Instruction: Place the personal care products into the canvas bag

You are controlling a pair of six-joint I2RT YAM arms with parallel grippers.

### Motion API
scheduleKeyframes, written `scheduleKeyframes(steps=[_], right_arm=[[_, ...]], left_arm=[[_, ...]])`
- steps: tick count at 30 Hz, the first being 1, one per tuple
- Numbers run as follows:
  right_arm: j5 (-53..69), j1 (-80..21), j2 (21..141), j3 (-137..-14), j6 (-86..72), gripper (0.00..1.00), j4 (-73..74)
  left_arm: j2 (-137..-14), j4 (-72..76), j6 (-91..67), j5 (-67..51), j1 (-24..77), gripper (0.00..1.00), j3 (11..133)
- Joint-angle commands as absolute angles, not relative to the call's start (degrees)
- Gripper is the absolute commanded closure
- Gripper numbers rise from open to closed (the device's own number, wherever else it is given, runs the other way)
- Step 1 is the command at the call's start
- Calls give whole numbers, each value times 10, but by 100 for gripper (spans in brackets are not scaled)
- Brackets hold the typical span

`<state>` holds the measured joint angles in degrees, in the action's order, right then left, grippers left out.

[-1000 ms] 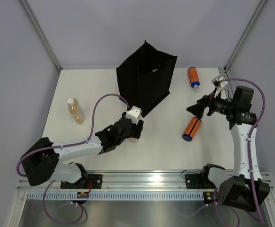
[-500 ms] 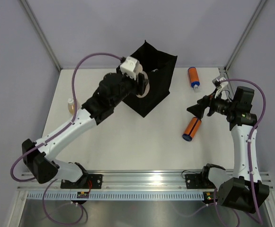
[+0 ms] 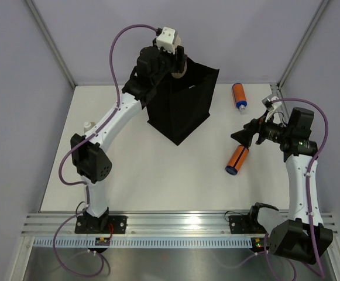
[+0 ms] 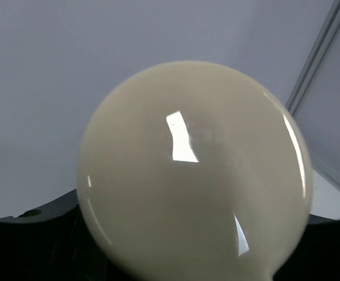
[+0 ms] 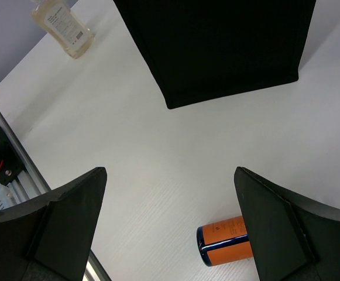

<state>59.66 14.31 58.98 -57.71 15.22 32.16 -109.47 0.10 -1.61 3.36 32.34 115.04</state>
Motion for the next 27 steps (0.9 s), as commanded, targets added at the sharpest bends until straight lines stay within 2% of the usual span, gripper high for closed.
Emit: scheduleKeyframes(steps=[1,8,15,16,17,18,19,22,25,27], right_arm=[[605,147,583,-577,157,0,308],[608,147,592,-577,156,0,308],[601,147,602,-577,156,0,308],[600,147,603,-577,157,1,309],[599,147,605,-577,158,1,309],[597,147,607,-577,159,1,309],[596,147,608,-577,161,1,309],[591,147,613,-577,164,0,312],[585,147,618,-577,170,0,316],[583,147,621,-577,171,1,316]], left_arm=[[-1085,56,-22,-20,312,100,1174],[-1020,52,10,-48,309,100,1021],[-1041,-33,33,-83,274,100,984],[-1043,-38,33,-103,272,97,979],[-1047,-39,29,-111,272,91,974],[-1049,-40,26,-117,272,80,972],[-1051,-40,20,-126,272,54,971],[-1054,-33,3,-129,272,23,971],[-1051,-30,-18,-125,272,11,978],[-1049,-37,-21,-122,272,6,991]])
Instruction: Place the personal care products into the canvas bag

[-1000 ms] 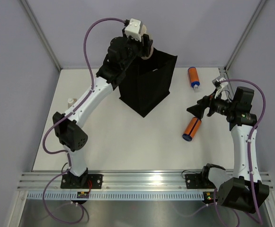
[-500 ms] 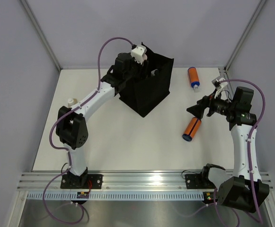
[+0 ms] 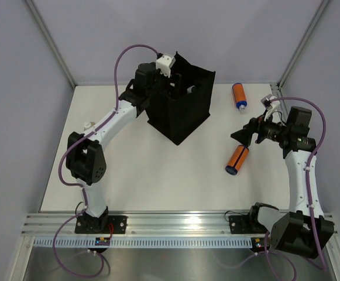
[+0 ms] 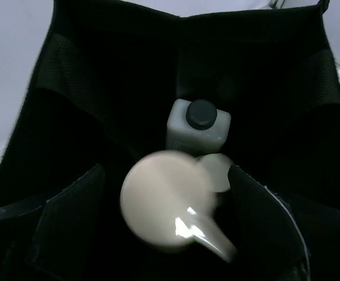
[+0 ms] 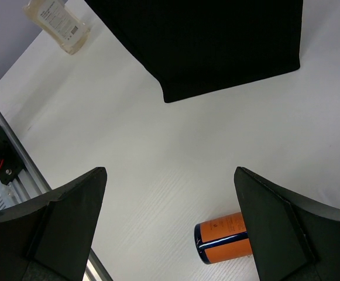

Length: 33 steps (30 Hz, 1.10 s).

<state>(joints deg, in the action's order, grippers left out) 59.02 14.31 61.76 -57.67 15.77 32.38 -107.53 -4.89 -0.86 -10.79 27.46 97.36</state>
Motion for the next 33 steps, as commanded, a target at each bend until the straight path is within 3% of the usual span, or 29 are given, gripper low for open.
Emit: scheduleKeyframes(steps=[1,6,11,14,15,18,23,27,33], right_arm=[[581,147,623,-577,174,0,320],[592,147,627,-577,199,0,334],[624,147,622,-569,361,0,395],[633,147,631,-599,733,0,611],[615,147,644,-607,973,0,747],[535,146,685,-650,1197,1,875],[392,137,765,-703,1290,0,912],[265,101,771,-636,1292,0,771],[250,38,807,-612,1239,1,650]], left_arm=[[-1048,-39,-20,-122,272,5,996],[-1028,-53,-17,-126,272,1,1015],[-958,-85,-9,-118,272,1,1027],[-891,-127,-11,-99,271,1,1014],[-869,-143,-14,-94,271,1,1000],[-770,-151,-25,-94,271,1,913],[-595,-150,-36,-77,271,1,735],[-439,-161,-50,-83,271,1,564],[-360,-168,-74,-87,271,1,412]])
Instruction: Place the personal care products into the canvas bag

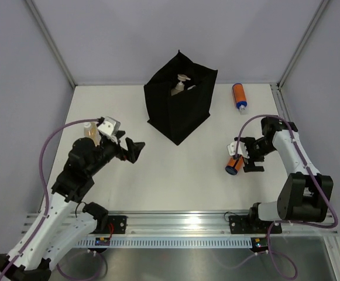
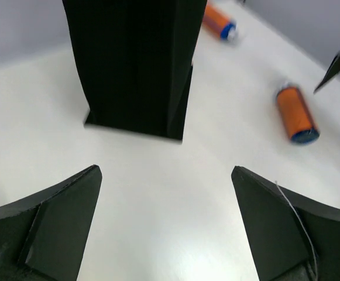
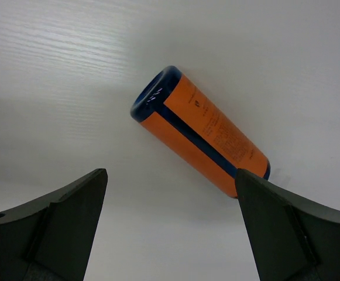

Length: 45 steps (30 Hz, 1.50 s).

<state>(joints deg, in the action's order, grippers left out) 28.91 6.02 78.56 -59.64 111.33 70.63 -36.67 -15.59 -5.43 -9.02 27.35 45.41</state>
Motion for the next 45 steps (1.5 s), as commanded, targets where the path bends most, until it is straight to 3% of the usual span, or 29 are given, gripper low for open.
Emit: scheduleKeyframes(steps=[1,16,23,27,30,31,34,35,38,45], right_arm=[[249,33,818,-617,1232,1,645],[114,-47,928,-568,1201,1,531],[84,-47,953,-555,1151,7,498],[107,-50,950,-555,1100,20,502],[126,-51,942,-549,1050,42,494],[136,-51,939,-548,1037,57,494],[164,-51,923,-552,1003,74,510],[175,-51,909,-553,994,84,514],[240,-51,873,-575,916,98,538],[428,-51,803,-721,652,100,608]], left_arm=[[-359,-175,-78,-85,271,1,401],[-383,-200,-88,-76,271,1,418],[-376,-200,-88,-69,271,1,417],[-376,-201,-90,-69,271,1,417],[-375,-202,-90,-69,271,1,417],[-374,-203,-91,-69,271,1,417],[-374,-201,-91,-69,271,1,417],[-374,-200,-91,-69,271,1,417],[-373,-201,-91,-69,271,1,417],[-369,-199,-90,-63,271,1,416]])
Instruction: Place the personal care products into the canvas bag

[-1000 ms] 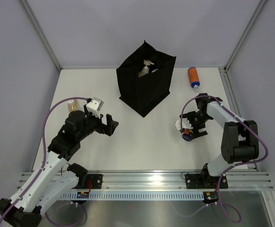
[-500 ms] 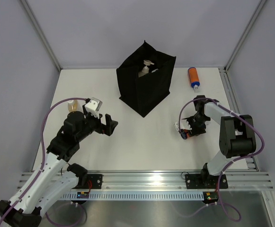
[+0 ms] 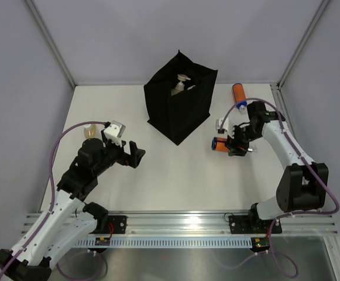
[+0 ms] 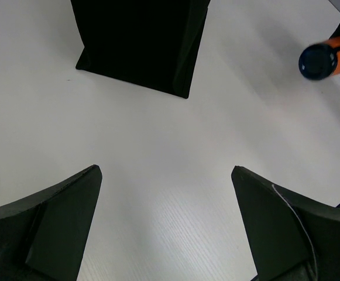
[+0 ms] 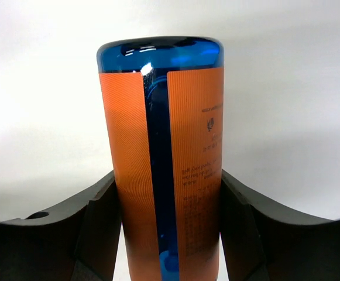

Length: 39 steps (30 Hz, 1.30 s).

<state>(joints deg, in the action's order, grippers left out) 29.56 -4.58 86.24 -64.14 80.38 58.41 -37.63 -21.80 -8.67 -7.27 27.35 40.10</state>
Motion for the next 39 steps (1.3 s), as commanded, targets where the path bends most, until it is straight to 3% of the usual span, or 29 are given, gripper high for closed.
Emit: scheduleKeyframes(steps=[1,4,9,16,22,27,32,36,39], right_arm=[[467,-51,797,-755,624,100,608],[518,-55,783,-821,518,100,587],[517,-90,808,-927,290,100,430],[410,-174,1031,-1244,77,100,325],[310,-203,1228,-1525,27,100,274],[215,-209,1276,-1492,61,100,124],[184,-209,1312,-1487,116,100,139],[216,-208,1175,-1233,158,100,75],[218,-208,1132,-1173,159,100,89]], left_arm=[[-370,-198,-89,-62,271,1,416],[-370,-197,-89,-62,271,1,415],[-370,-190,-88,-65,271,1,411],[-368,-178,-84,-69,271,1,402],[-367,-180,-82,-53,271,1,398],[-369,-179,-80,-42,272,1,396],[-384,-185,-78,-41,271,1,400],[-379,-179,-78,-44,271,1,397],[-379,-178,-76,-48,271,1,400]])
